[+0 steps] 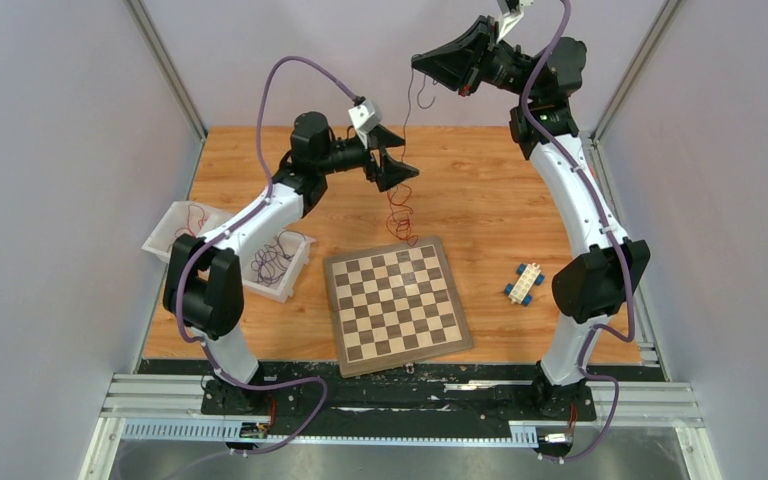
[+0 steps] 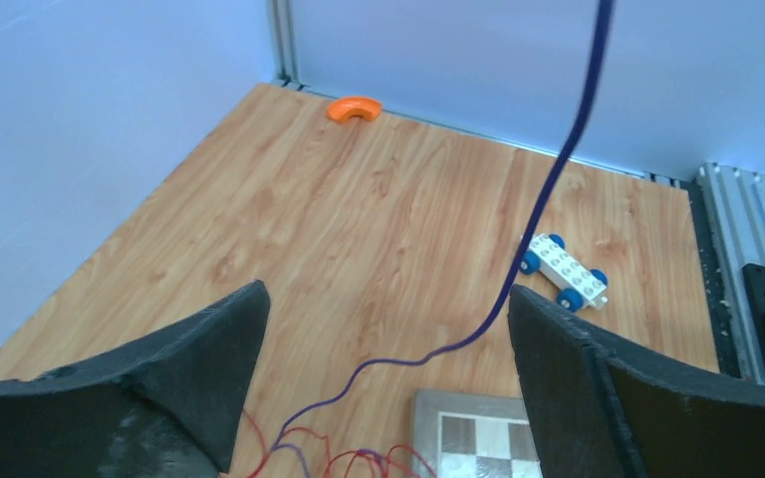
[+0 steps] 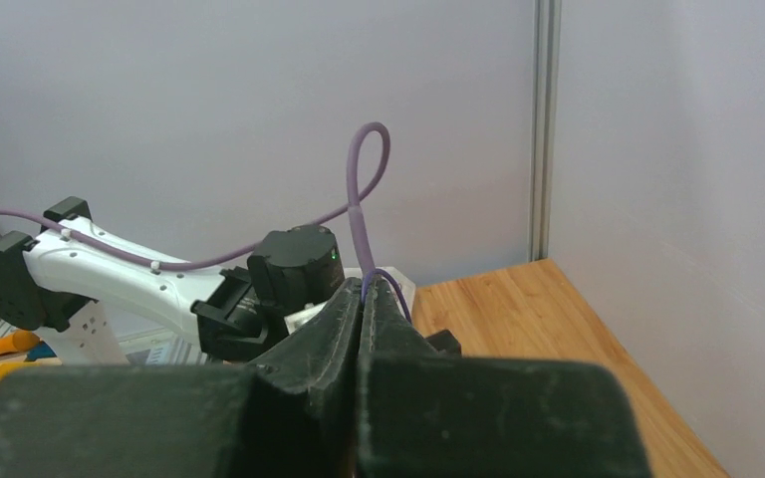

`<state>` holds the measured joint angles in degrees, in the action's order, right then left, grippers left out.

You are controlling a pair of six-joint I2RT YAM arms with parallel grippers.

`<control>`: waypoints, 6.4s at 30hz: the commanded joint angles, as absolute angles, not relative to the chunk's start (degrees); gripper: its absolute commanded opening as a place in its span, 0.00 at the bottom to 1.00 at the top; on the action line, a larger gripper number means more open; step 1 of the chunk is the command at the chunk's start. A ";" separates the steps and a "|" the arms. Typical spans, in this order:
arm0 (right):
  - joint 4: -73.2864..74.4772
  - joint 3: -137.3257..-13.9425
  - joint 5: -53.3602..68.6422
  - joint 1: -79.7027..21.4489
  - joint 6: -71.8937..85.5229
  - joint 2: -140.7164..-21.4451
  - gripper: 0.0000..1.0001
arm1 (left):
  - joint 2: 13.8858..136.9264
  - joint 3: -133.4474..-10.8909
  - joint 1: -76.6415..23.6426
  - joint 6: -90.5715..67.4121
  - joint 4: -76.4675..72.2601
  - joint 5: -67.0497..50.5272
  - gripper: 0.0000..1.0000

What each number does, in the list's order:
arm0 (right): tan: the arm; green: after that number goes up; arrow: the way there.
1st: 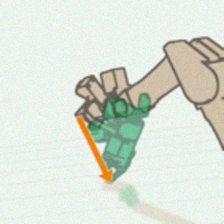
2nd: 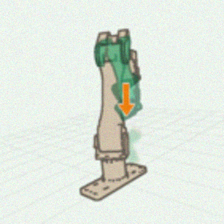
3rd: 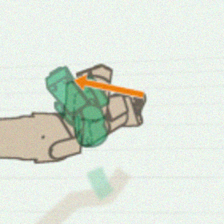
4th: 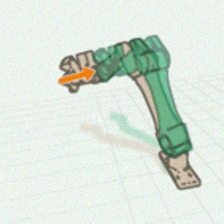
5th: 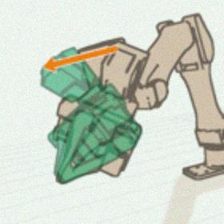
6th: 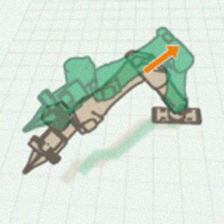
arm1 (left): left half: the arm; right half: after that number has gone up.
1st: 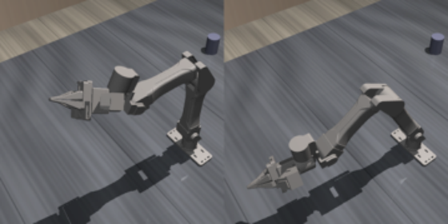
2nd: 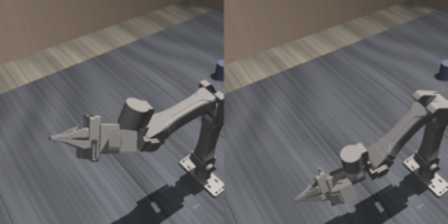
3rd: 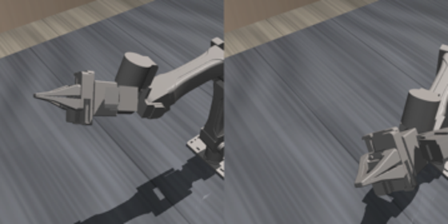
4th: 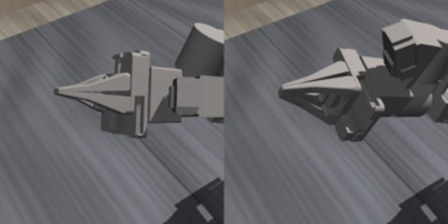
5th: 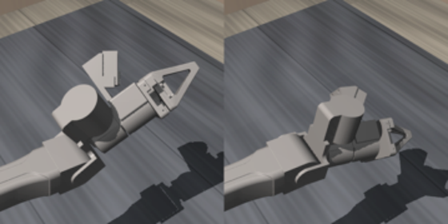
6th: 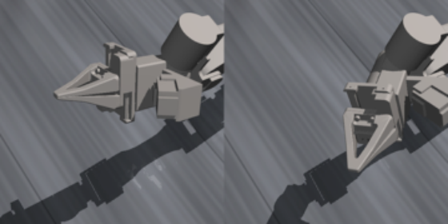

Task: Untangle the cables

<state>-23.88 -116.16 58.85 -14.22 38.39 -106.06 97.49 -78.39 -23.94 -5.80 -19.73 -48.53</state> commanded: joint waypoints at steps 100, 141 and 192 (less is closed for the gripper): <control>-0.57 -78.46 43.68 -12.76 -15.16 -108.48 0.99 | 53.69 -54.34 20.28 -18.24 11.73 -53.37 0.00; 1.61 -76.74 42.75 -11.35 -14.89 -106.46 1.00 | 86.27 -57.41 5.34 -2.39 30.35 -16.11 0.06; 32.27 -92.37 48.55 -13.08 -52.13 -116.10 1.00 | 74.32 -72.66 -1.76 -0.76 27.86 -23.29 1.00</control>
